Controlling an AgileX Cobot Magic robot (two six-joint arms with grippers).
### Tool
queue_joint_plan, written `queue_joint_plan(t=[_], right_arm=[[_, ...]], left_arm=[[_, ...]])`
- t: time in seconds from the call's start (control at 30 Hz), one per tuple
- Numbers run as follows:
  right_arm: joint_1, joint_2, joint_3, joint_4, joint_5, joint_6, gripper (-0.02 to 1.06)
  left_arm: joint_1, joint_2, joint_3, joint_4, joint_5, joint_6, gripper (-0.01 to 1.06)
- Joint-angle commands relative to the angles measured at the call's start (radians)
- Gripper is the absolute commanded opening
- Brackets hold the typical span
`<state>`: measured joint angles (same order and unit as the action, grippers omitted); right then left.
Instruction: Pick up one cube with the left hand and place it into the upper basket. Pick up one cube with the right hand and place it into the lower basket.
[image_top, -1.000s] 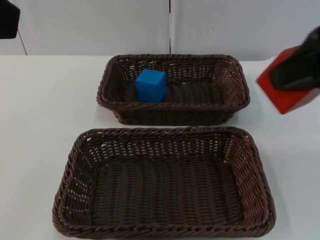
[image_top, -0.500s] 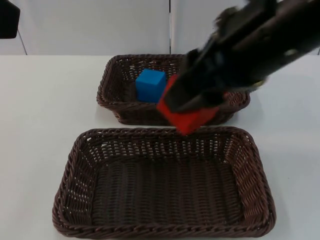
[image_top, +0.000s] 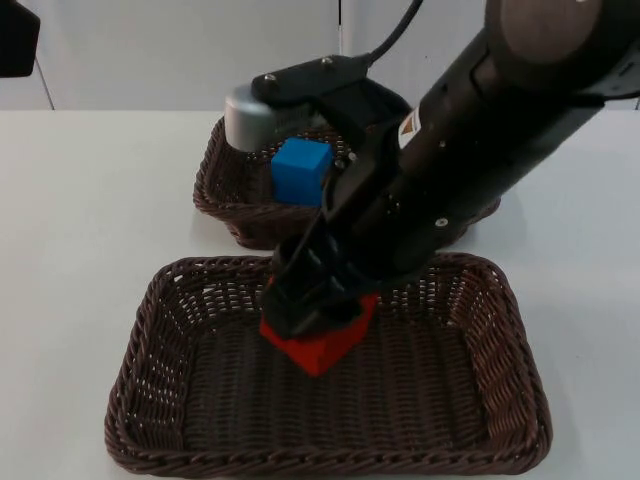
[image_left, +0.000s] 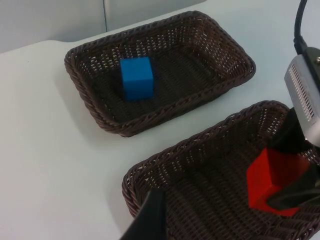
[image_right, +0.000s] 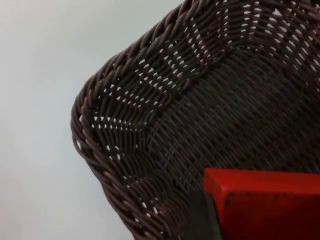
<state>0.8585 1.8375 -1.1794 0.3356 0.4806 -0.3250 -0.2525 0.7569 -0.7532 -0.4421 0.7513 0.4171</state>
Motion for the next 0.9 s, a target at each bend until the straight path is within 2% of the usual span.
queue_joint_plan(t=[0.0, 0.17, 0.37, 0.87], right_arm=[[0.004, 0.003, -0.011, -0.020, -0.009, 0.000, 0.00], [0.004, 0.011, -0.011, -0.072, -0.040, 0.000, 0.00], [0.002, 0.027, -0.011, -0.076, -0.098, 0.000, 0.00], [0.002, 0.194, -0.011, -0.094, -0.129, 0.000, 0.00]], left_arm=[[-0.003, -0.008, 0.002, -0.003, -0.002, -0.004, 0.89], [-0.003, -0.008, 0.002, -0.003, -0.002, -0.004, 0.89], [-0.003, -0.008, 0.002, -0.003, -0.002, -0.004, 0.89], [-0.003, -0.008, 0.002, 0.001, -0.002, -0.004, 0.89]])
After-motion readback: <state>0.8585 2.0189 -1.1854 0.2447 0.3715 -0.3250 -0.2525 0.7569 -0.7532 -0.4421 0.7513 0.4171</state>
